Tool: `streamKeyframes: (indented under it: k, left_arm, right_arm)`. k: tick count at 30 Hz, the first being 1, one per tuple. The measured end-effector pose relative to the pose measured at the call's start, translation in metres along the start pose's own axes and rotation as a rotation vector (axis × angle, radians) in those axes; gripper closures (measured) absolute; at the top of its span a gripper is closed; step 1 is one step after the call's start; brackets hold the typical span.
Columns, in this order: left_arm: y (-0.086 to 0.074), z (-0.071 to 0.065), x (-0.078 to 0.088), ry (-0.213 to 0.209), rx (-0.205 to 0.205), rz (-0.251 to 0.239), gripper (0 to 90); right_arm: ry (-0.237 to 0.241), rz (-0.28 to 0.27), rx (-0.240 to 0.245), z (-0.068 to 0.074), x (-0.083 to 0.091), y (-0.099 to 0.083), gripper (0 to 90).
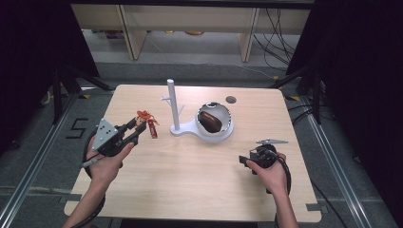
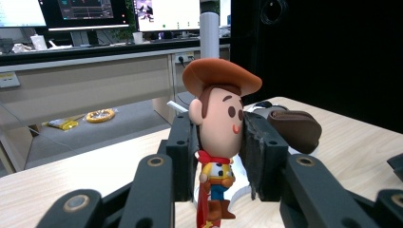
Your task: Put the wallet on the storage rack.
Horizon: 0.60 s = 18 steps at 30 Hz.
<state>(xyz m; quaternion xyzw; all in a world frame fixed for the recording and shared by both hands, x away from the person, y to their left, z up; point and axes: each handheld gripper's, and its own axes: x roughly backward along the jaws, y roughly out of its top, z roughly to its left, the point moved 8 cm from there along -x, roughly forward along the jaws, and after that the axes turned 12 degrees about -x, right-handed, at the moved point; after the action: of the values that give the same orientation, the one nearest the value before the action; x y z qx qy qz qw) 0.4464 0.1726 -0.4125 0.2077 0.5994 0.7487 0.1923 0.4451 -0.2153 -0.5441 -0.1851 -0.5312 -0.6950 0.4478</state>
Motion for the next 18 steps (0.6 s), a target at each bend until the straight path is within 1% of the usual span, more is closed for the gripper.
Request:
streamKeyframes:
  k: [8,10,11,12,13,14,15,16,18]
  left_arm:
    - [0.003,0.003,-0.007,0.003,0.000,-0.001,66.1]
    - [0.004,0.004,-0.009,0.004,0.000,-0.003,66.1]
    - [0.004,0.005,-0.009,0.004,-0.002,-0.003,66.1]
    - [0.004,0.005,-0.010,0.004,-0.002,-0.005,66.0]
    - [0.004,0.004,-0.010,0.003,0.000,-0.004,66.1]
    - [0.004,0.005,-0.011,0.003,0.000,-0.003,66.1]
    - [0.005,0.005,-0.011,0.003,-0.001,-0.003,66.1]
    - [0.005,0.005,-0.012,0.004,-0.001,-0.004,66.1]
    - [0.006,0.005,-0.013,0.006,-0.002,-0.004,66.0]
  right_arm:
    - [0.004,-0.001,0.001,0.000,0.000,0.000,45.3]
    - [0.012,0.002,0.004,0.000,0.001,0.000,45.3]
    - [0.018,0.008,-0.018,0.002,0.001,-0.001,45.3]
    - [0.015,0.006,-0.018,0.002,0.000,-0.001,45.2]
    - [0.006,-0.009,0.008,-0.001,-0.001,0.000,45.3]
    - [-0.002,-0.008,0.000,0.000,0.000,0.000,45.2]
    - [0.028,-0.020,-0.005,0.001,-0.002,0.000,45.2]
    - [0.059,-0.013,-0.003,0.003,-0.002,0.000,45.1]
    - [0.012,-0.007,-0.005,0.001,-0.002,-0.001,45.1]
